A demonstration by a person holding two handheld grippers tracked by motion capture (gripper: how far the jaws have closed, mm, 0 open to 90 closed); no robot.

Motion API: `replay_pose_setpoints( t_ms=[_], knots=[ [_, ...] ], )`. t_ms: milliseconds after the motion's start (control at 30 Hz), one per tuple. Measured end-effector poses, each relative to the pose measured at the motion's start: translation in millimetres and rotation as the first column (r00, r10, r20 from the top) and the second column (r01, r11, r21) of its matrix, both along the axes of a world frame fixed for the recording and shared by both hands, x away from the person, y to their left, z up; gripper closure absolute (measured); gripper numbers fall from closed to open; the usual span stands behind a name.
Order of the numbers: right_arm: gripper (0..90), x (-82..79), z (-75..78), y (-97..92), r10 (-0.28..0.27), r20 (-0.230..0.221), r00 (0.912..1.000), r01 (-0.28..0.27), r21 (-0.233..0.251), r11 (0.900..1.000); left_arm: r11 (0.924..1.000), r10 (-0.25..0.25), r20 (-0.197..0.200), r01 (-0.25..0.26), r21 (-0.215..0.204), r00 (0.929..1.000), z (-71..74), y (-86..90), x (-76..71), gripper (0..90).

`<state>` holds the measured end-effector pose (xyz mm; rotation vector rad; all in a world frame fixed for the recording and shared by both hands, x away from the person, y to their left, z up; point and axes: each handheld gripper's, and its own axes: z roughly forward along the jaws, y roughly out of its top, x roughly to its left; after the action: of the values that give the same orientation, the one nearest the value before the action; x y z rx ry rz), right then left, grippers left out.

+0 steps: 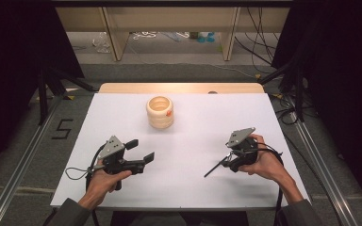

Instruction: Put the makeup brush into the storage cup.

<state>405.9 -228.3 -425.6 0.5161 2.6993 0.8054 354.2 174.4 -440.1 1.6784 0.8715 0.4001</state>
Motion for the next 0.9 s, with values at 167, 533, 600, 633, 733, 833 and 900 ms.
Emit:
replay_pose_setpoints(
  t_ms=[167,533,600,633,733,833,900],
  knots=[
    [30.9,5.2,-4.1,5.4,0.035,-0.032,0.9989,-0.036,-0.060,0.9976,1.0000,0.000,0.000,0.000,0.001,1.0000,-0.1,-0.2,0.1,16.0],
    [31.4,10.3,-7.6,7.4,0.057,-0.057,0.9967,-0.062,-0.089,0.9941,1.0000,-0.001,-0.002,0.001,-0.005,1.0000,0.4,-0.3,-0.2,16.0],
    [31.4,10.9,-8.2,7.6,0.059,-0.063,0.9963,-0.064,-0.095,0.9934,1.0000,-0.001,-0.002,0.001,-0.005,1.0000,0.5,-0.4,-0.2,16.1],
    [31.4,11.3,-8.6,7.8,0.060,-0.070,0.9958,-0.067,-0.098,0.9930,1.0000,-0.001,0.000,0.001,-0.006,1.0000,0.6,-0.4,-0.2,16.1],
    [31.5,12.9,-10.5,8.9,0.065,-0.081,0.9946,-0.073,-0.104,0.9919,0.9999,0.000,-0.007,0.000,-0.013,1.0000,0.4,-0.9,-0.4,16.1],
    [31.7,15.7,-13.5,10.8,0.072,-0.091,0.9932,-0.083,-0.117,0.9897,1.0000,-0.001,-0.004,0.001,-0.008,1.0000,0.5,-0.7,-0.2,16.1],
    [31.9,16.4,-15.4,12.3,0.073,-0.102,0.9921,-0.086,-0.126,0.9883,1.0000,-0.002,-0.003,0.002,-0.006,1.0000,0.6,-0.7,-0.2,16.1]
  ],
)
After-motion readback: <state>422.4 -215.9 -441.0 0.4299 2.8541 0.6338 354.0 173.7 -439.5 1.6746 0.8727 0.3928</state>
